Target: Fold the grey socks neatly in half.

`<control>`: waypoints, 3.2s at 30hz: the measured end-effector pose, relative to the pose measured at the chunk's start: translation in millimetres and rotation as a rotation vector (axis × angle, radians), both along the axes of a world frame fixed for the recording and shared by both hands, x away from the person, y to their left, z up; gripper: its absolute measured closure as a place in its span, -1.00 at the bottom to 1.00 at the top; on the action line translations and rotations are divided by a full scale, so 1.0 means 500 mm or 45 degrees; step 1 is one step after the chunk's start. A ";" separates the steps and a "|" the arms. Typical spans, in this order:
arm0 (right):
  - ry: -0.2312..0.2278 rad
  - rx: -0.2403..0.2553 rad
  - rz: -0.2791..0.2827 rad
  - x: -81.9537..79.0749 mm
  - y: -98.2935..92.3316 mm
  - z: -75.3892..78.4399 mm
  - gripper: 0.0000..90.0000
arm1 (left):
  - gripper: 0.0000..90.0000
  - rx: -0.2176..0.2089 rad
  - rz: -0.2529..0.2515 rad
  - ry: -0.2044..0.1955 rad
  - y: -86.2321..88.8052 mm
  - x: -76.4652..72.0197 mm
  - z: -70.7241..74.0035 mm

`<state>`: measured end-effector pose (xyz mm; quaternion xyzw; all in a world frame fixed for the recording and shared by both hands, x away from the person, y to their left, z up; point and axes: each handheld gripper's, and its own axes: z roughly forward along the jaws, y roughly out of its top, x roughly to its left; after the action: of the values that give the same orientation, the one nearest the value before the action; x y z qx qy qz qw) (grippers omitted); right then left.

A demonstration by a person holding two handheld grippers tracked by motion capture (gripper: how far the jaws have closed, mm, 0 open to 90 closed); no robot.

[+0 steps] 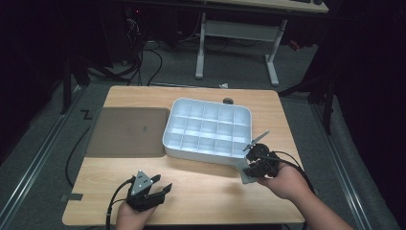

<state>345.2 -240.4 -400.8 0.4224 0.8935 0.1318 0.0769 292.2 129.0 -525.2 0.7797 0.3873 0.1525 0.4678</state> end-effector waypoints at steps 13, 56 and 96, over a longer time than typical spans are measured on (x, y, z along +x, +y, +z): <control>-0.069 -0.012 -0.042 0.056 0.003 0.049 0.65 | -0.02 -0.014 0.005 0.004 0.002 0.001 -0.001; 0.098 -0.132 -0.198 0.198 0.021 -0.050 0.68 | -0.02 -0.024 -0.012 0.015 0.004 -0.001 -0.003; 0.157 -0.242 -0.153 0.225 0.026 -0.073 0.40 | -0.02 -0.020 -0.024 0.029 0.002 0.000 -0.006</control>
<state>457.6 -227.6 -437.4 0.4734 0.8780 0.0153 0.0693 292.1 130.1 -528.0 0.7812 0.3864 0.1360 0.4710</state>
